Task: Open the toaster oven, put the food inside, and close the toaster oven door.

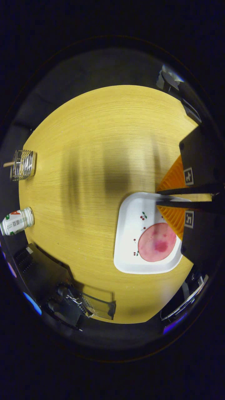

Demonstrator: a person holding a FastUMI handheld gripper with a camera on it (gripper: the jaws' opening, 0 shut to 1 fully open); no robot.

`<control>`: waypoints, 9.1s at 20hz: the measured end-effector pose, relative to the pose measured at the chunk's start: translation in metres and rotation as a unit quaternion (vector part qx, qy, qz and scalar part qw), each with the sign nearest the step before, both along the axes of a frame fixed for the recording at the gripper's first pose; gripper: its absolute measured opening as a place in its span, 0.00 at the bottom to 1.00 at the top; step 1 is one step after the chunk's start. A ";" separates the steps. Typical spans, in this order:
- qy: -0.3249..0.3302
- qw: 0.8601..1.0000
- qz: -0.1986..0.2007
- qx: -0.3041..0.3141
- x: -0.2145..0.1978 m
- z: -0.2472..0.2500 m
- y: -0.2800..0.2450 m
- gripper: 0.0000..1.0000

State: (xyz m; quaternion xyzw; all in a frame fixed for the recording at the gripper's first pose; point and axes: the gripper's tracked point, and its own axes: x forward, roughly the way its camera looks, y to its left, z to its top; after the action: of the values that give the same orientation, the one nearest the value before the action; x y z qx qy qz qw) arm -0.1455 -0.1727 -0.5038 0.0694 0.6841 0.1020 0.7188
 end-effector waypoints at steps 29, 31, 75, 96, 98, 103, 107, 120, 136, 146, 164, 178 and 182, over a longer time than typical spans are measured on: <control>-0.029 0.920 -0.301 0.248 -0.024 0.135 0.114 0.05; -0.027 0.912 -0.315 0.259 -0.026 0.145 0.140 0.05; -0.073 0.679 -0.705 0.193 0.187 0.082 0.360 0.05; -0.076 0.762 -0.592 0.250 0.131 0.143 0.356 0.99; -0.088 0.795 -0.548 0.245 0.120 0.158 0.354 0.99; -0.154 0.867 -0.429 0.201 0.100 0.183 0.341 0.99; -0.218 0.917 -0.303 0.142 0.083 0.187 0.338 0.99; -0.226 0.974 -0.014 0.000 0.010 0.090 0.364 0.99; -0.206 0.974 -0.052 -0.074 0.042 0.028 0.375 0.98; -0.231 0.970 -0.051 -0.056 0.041 0.045 0.373 0.99; -0.351 0.934 -0.070 -0.009 0.075 0.141 0.370 0.99; -0.452 0.890 -0.053 -0.017 0.122 0.215 0.354 0.99; -0.500 0.865 -0.041 -0.020 0.122 0.260 0.341 0.99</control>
State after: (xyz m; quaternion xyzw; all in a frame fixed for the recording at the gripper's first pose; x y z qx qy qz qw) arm -0.0234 0.1686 -0.2443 0.0230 0.2310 0.0799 0.9694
